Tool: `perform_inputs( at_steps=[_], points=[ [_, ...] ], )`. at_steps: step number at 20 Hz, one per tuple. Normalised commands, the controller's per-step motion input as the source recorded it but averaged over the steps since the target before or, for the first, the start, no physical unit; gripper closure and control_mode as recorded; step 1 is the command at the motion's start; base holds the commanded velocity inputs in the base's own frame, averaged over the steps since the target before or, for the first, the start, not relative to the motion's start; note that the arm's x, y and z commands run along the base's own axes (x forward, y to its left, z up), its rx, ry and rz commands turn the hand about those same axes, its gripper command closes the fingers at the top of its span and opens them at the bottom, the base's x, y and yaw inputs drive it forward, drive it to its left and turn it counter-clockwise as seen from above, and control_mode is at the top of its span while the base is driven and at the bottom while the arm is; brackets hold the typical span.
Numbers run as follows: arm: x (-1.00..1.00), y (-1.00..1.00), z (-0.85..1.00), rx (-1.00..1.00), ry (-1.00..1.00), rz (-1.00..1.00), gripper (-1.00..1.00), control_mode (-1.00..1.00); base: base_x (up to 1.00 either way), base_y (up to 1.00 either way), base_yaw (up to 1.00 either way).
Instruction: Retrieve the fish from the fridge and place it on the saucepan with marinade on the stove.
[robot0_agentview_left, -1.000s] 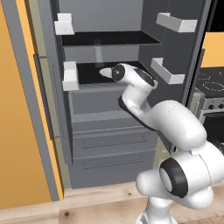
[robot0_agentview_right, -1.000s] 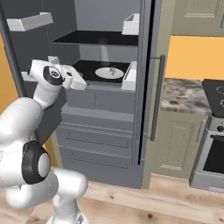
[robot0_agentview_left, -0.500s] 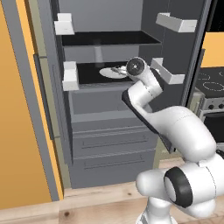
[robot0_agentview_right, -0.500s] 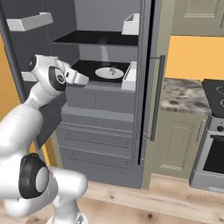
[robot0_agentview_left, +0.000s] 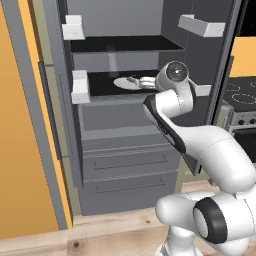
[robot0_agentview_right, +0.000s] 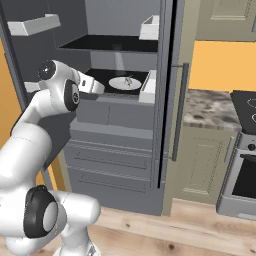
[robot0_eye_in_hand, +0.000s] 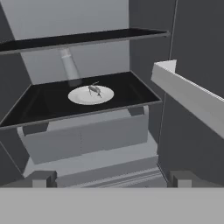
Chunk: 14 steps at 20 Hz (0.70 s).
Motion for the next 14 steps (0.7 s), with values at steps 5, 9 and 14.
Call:
perform_inputs(
  at_steps=[5,9,14],
  points=[
    [-0.1,0.03,0.0,0.0,0.02,0.23,-1.0,-1.0,0.0,0.0,0.0],
    [-0.06,0.02,0.0,0.0,0.0,0.19,-1.0,-1.0,0.0,0.0,0.0],
    [-0.23,-0.02,0.0,0.0,0.0,0.02,-1.0,-1.0,0.0,0.0,0.0]
  ],
)
